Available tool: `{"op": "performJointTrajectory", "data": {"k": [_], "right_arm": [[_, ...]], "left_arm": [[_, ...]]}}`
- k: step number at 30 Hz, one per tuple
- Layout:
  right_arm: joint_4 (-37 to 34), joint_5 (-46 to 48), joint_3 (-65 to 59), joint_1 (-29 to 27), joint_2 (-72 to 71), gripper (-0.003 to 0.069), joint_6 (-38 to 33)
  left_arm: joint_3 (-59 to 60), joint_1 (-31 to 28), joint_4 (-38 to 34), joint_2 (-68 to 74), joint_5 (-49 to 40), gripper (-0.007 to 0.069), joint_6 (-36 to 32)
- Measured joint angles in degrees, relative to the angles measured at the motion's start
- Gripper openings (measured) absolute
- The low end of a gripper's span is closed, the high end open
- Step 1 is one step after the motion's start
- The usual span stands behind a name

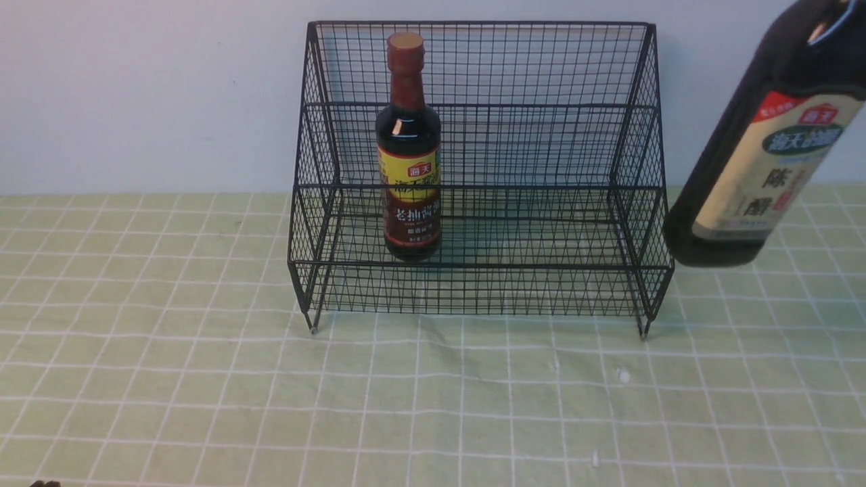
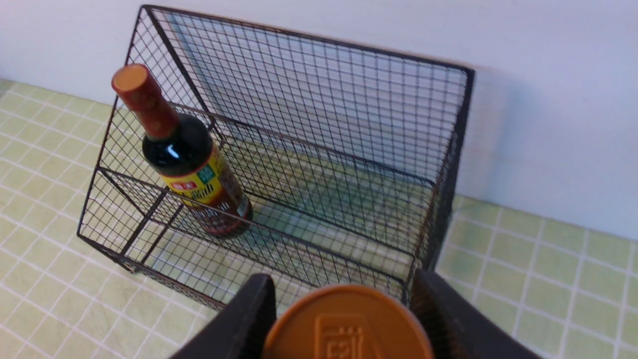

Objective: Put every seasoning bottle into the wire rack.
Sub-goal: Use the right arm to put the condiment bottle back on the shelf

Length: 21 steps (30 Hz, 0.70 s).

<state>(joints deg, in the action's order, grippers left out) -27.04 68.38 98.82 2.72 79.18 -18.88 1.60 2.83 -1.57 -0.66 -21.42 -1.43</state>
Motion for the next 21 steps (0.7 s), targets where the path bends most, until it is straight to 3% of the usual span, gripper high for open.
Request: {"op": "performJointTrajectory", "data": {"k": [7,21], "right_arm": [[7.0,-5.09,5.72,10.63,9.07,0.0325,6.02],[15.17,-20.23,11.05,12.17,20.31,0.0325,14.44]], "left_arm": [[0.0,0.0,0.0,0.0,0.0,0.0004,0.0],[0.0,0.0,0.0,0.0,0.0,0.0004,0.0]]}}
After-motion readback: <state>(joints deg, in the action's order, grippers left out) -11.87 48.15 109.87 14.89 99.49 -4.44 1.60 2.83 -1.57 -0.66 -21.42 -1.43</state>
